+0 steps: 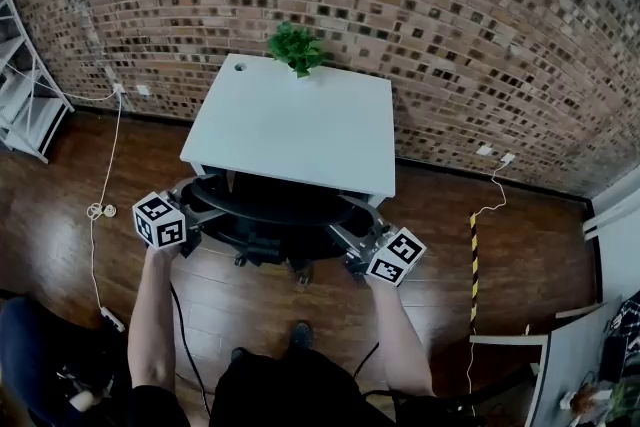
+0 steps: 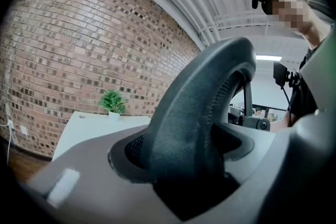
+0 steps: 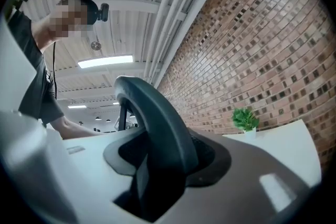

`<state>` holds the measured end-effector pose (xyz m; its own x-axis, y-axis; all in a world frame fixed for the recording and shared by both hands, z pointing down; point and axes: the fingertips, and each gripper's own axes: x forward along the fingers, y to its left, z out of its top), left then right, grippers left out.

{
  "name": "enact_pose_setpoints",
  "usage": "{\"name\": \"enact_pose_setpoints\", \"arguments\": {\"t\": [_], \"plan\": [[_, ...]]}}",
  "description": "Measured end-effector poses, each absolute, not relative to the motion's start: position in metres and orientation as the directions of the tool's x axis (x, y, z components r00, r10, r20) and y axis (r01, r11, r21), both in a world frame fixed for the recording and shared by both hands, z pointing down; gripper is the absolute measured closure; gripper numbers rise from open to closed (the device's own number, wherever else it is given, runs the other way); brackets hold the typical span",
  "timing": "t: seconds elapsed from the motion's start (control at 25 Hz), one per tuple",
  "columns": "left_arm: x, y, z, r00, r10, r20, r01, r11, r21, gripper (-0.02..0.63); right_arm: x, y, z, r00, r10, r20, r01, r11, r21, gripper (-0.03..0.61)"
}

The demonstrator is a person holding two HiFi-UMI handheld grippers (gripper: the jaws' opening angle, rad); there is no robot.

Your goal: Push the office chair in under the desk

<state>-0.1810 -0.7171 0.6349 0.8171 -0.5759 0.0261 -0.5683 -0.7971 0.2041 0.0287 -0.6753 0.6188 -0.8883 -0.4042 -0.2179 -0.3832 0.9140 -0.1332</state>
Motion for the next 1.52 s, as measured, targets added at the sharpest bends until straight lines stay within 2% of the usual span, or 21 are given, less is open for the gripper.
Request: {"name": "enact_pose_setpoints", "arguments": {"t": [0.56,1.08,1.52], "plan": [[-0.171,-0.805,0.651,0.803,-0.595,0.045,-0.592,-0.787,0.174,0.063,0.039,-0.771,0.629,-0.891,-0.389,-0.233,-0.357,0.919,-0.168,0.39],[-0.171,-0.88,0.652,0.845,-0.533,0.047,-0.532,-0.828,0.178,0.06,0.039,-0.837,0.639,-0.855,-0.471,-0.219,-0.439,0.881,-0.177,0.385],[-0.179,-0.879,0.645,0.86,-0.509,-0.04,-0.499,-0.854,0.149,0.066,0.035,-0.841,0.643,-0.843,-0.488,-0.228,-0.469,0.873,-0.134,0.371]]}}
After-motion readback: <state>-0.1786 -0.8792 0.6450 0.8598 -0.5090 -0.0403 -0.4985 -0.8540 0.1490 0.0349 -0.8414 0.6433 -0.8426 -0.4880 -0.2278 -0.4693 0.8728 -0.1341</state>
